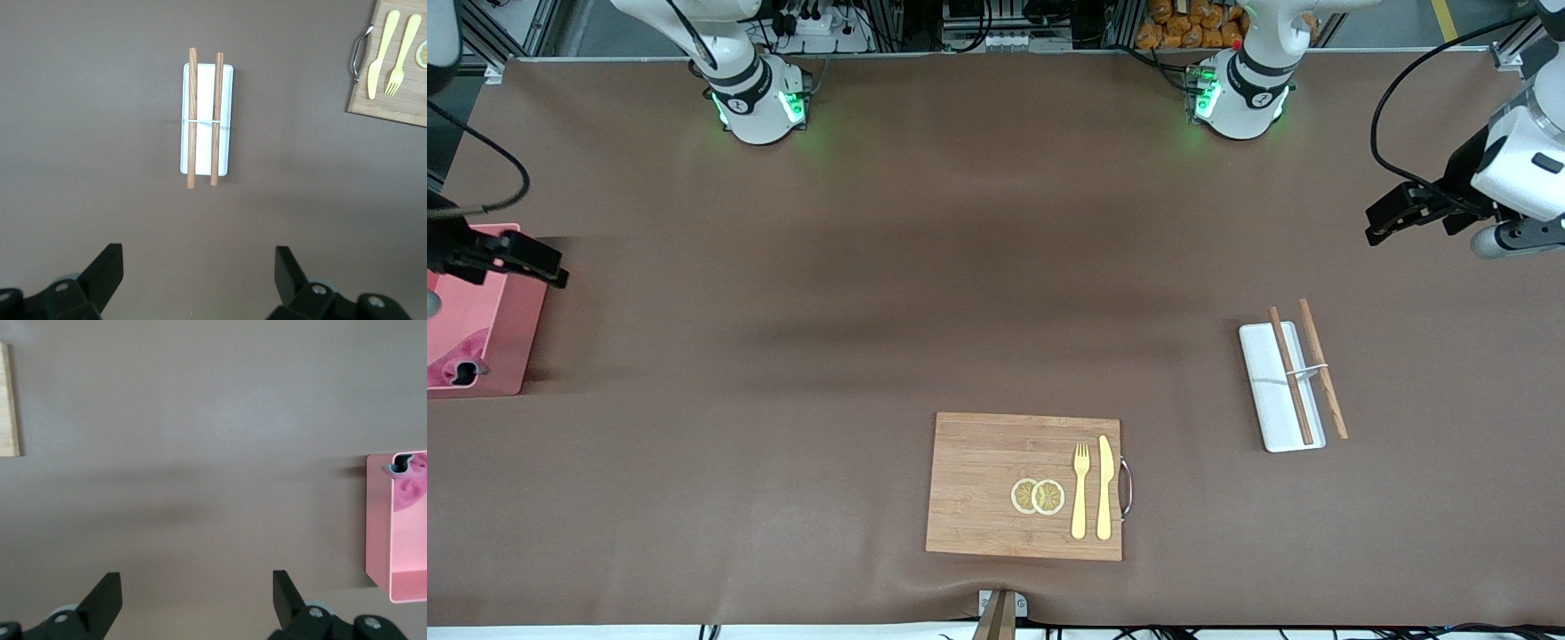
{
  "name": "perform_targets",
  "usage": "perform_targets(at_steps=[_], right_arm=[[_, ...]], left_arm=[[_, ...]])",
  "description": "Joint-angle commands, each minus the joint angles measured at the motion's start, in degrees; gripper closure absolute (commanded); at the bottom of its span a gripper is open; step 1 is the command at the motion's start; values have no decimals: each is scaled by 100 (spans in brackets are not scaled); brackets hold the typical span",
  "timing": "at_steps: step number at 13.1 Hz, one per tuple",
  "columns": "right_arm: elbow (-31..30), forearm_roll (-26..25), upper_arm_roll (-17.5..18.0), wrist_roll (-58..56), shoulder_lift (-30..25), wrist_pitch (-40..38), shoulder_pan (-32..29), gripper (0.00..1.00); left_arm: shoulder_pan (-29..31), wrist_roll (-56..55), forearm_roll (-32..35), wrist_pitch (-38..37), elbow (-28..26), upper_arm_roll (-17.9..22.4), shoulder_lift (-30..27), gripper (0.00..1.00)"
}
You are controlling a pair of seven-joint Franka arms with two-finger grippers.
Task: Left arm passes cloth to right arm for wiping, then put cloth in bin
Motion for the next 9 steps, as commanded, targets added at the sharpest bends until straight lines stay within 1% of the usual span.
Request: perform_targets(at_steps=[1,2,7,9], right_arm=[[-1490,214,-114,-217,-927,798,-4,0],[-1712,214,-105,-208,-1034,1019,23,0],[-924,118,-79,-226,-764,960,111,0],[-862,109,-70,-217,-763,934,111,0]], left_arm=[[-9,99,159,236,-447,-17,-361,0],[-9,99,159,236,-438,-9,-361,0],[-9,108,150,192,-228,-9,-335,0],[-18,99,141,184,-131,-8,-299,0]])
